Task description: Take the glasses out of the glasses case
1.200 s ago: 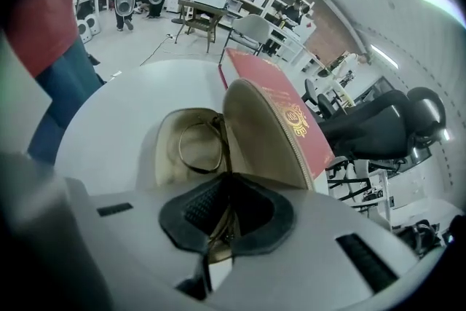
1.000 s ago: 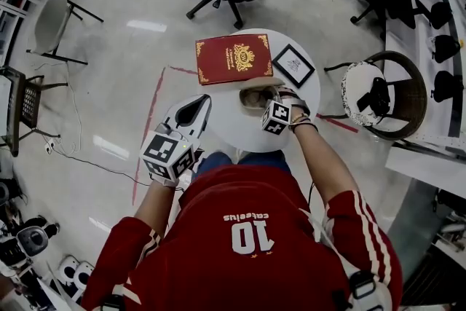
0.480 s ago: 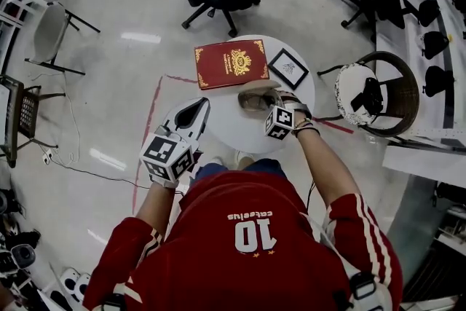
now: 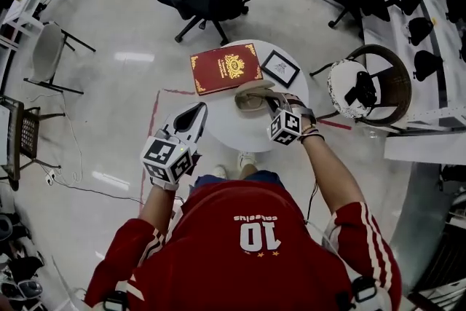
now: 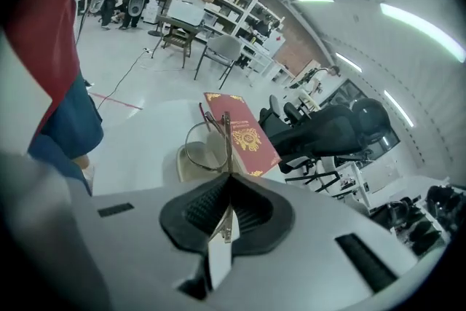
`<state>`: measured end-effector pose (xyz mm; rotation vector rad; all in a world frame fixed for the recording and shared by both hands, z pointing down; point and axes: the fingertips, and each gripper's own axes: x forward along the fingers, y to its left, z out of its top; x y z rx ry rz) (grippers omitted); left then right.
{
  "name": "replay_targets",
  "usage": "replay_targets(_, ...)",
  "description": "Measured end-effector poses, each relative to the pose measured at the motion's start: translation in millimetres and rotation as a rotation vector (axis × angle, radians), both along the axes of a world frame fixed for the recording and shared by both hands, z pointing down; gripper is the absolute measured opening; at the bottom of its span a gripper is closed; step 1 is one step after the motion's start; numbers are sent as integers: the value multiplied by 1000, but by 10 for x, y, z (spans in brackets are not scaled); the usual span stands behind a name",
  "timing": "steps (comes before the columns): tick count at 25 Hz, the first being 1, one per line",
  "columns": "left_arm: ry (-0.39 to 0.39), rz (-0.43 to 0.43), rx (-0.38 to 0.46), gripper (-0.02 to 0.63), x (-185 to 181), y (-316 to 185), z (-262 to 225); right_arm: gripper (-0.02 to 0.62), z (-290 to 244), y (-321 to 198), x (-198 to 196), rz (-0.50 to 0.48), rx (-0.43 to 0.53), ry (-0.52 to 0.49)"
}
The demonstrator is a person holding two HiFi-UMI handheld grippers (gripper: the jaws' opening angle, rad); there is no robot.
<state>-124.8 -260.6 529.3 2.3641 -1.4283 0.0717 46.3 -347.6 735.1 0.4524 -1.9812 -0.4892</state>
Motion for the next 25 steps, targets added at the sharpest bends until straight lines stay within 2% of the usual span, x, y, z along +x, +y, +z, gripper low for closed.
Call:
replay_targets(10, -23, 90, 86, 8, 108, 134, -342, 20, -823, 421, 124, 172, 48, -175)
replay_targets(17, -23, 101, 122, 8, 60, 191, -546, 20, -1368, 603, 142, 409, -60, -470)
replay_targets(25, -17, 118, 161, 8, 56, 217, -811, 20, -2093, 799, 75, 533, -48, -770)
